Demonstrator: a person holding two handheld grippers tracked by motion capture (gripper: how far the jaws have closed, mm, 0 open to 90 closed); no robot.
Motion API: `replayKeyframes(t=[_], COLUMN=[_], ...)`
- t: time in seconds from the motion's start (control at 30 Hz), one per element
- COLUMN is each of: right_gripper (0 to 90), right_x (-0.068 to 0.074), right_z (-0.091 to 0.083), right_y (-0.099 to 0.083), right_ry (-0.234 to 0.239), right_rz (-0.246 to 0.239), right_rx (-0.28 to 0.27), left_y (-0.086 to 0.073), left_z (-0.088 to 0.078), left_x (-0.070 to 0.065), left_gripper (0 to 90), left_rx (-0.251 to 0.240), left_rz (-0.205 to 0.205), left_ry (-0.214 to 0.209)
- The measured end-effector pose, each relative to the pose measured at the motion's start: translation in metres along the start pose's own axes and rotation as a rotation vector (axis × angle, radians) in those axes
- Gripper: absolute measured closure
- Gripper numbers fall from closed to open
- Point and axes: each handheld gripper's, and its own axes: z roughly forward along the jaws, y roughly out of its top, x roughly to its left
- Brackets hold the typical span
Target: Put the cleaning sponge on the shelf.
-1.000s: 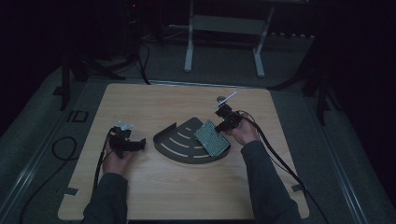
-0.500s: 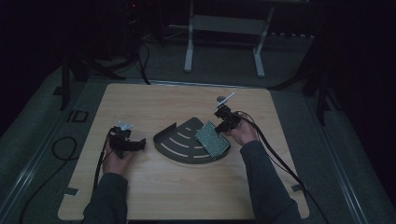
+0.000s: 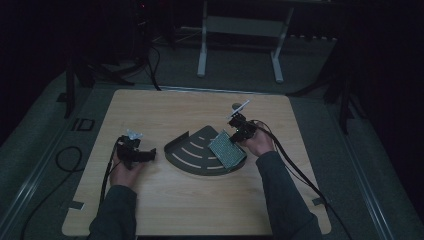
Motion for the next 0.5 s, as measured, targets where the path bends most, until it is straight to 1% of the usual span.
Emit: replayKeyframes(t=[0.5], right_gripper=[88.8], right_x=[0.0001], right_z=[0.0006], right_y=[0.0005], right_ry=[-0.001], right_rz=[0.002], right_rx=[-0.007], left_y=[0.0], left_z=[0.0], left_x=[0.0], left_gripper=[5.2], left_rx=[0.0], left_rz=[0.0], left_ry=[0.0])
